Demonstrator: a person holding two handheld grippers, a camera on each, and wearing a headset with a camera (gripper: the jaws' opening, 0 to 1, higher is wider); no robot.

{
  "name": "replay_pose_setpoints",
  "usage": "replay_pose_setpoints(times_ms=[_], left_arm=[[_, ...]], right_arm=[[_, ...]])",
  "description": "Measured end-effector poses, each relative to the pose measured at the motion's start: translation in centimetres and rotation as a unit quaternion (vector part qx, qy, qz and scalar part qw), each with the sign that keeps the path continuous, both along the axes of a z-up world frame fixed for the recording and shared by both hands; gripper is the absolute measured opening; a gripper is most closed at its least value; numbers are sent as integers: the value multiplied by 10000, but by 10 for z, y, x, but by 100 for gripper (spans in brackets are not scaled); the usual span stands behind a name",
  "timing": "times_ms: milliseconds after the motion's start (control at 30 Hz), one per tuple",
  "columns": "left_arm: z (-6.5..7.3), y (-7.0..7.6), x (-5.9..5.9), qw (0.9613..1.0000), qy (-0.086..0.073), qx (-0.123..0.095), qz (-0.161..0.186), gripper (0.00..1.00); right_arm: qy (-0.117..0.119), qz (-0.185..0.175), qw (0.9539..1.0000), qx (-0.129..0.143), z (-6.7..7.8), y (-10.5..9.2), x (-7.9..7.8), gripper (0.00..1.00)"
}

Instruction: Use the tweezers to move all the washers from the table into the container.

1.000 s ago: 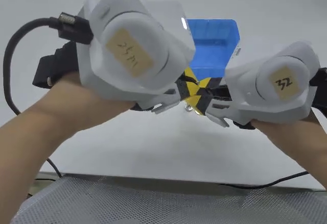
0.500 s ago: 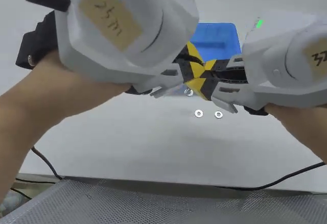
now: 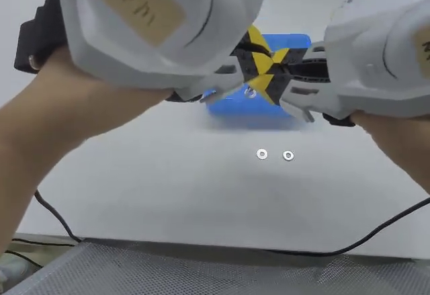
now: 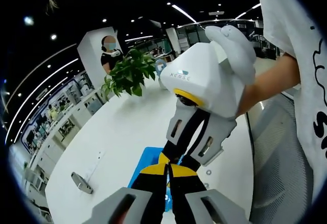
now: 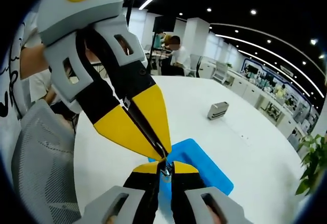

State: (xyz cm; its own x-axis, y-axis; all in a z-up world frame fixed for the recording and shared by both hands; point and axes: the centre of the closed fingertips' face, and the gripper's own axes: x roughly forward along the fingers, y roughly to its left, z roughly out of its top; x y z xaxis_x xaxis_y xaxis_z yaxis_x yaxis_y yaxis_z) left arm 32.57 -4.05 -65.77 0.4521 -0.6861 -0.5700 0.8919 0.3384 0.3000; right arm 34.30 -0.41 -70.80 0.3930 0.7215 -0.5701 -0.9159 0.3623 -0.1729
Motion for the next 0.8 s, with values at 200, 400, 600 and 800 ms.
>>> replay_pose_setpoints(times_ms=[200,400,600,800], left_arm=[[-9,2,12,9997,84,-121,171,0],[-21,2,12,9993,188,-101,291,0],[-43,8,21,9989,227,79,411,0],[-58,8,29,9984,320,132,438,0]], right_arm=[[-43,-54,10000,-40,-10,3,15,4],[49,-106,9999,-89,-27,3,21,4],[169,-148,9996,-159,-48,5,26,4],[236,-164,9992,-263,-59,4,27,4]])
